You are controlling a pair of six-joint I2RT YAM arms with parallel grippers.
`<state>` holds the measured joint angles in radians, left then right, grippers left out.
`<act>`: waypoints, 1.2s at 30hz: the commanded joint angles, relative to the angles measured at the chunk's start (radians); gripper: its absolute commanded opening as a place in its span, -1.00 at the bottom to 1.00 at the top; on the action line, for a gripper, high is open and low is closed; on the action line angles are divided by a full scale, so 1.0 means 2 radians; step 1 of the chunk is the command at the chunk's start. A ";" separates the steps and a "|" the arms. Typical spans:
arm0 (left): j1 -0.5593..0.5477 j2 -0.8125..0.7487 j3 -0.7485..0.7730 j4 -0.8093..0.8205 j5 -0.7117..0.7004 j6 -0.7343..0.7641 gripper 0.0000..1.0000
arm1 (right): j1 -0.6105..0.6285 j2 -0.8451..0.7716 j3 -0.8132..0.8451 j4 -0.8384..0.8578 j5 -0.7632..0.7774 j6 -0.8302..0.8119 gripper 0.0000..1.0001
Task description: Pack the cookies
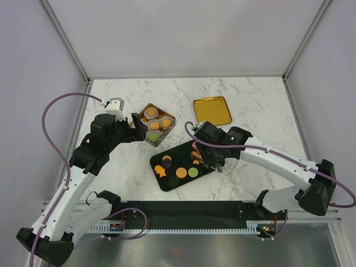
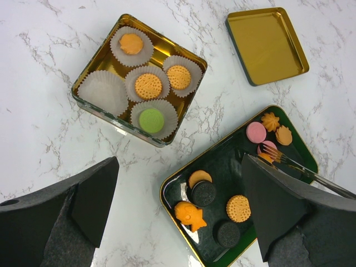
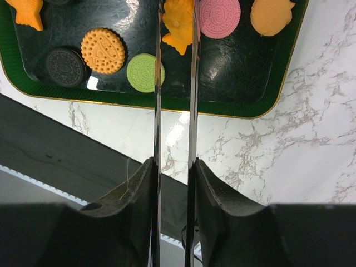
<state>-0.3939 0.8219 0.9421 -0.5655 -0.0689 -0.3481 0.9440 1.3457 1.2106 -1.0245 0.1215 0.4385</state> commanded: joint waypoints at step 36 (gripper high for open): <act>0.004 -0.006 0.093 -0.012 -0.022 0.003 0.99 | -0.026 0.201 0.294 0.135 -0.020 -0.057 -0.26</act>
<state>-0.3939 0.8177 1.0565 -0.5819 -0.0807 -0.3481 0.8948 1.7039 1.6985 -0.8661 0.1230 0.3428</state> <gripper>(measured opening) 0.996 0.385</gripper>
